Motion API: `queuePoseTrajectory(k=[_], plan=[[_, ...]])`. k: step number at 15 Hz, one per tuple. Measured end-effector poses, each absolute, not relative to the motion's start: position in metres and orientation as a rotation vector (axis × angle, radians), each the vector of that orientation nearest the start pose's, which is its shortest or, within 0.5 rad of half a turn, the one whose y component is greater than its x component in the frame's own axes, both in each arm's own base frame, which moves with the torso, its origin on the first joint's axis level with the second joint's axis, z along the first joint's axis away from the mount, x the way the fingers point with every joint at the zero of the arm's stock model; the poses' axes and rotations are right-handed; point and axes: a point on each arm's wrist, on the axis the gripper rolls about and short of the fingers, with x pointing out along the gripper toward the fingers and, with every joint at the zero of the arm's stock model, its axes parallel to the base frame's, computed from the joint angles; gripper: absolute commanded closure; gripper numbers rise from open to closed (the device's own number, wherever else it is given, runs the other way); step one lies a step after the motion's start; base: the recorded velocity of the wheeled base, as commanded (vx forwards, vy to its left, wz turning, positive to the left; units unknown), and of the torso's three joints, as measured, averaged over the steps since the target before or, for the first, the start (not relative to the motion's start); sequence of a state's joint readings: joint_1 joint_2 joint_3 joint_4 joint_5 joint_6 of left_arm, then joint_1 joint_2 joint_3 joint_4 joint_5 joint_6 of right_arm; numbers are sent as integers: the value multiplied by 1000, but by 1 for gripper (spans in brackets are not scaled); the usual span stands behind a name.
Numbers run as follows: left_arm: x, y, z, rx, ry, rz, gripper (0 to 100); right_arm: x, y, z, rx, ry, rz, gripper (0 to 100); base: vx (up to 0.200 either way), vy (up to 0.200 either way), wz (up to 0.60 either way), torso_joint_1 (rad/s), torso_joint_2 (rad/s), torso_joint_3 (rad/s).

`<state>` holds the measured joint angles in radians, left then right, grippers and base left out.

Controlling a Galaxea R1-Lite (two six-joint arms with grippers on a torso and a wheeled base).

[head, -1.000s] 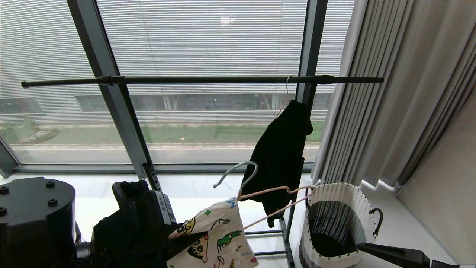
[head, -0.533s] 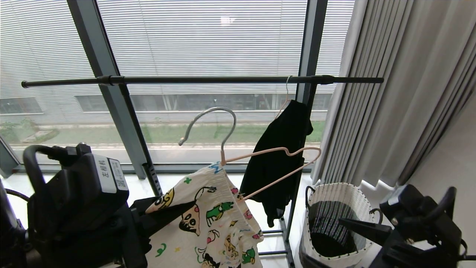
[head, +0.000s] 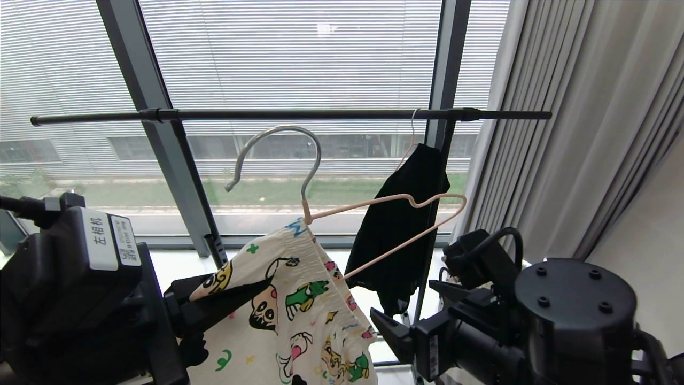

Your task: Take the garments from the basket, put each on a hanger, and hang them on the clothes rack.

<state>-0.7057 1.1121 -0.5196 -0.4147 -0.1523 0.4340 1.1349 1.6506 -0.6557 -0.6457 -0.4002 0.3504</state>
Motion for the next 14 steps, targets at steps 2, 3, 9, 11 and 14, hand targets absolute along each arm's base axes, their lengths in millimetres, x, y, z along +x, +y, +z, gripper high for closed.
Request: queuePoseTrajectory(k=[2, 3, 9, 11, 14], plan=[[116, -103, 217, 456, -14, -881, 100, 128, 262, 154, 73, 387, 679, 0, 0, 0, 0, 0, 0, 0], [116, -103, 217, 455, -17, -883, 100, 128, 267, 151, 65, 393, 686, 0, 0, 0, 0, 0, 0, 0], [116, -104, 218, 454, -19, -886, 100, 115, 291, 130, -8, 425, 739, 0, 0, 0, 0, 0, 0, 0], [116, -104, 218, 454, -20, -885, 100, 118, 296, 122, -24, 414, 704, 0, 0, 0, 0, 0, 0, 0], [120, -100, 216, 456, -2, -846, 100, 134, 292, 105, -87, 413, 574, 0, 0, 0, 0, 0, 0, 0]])
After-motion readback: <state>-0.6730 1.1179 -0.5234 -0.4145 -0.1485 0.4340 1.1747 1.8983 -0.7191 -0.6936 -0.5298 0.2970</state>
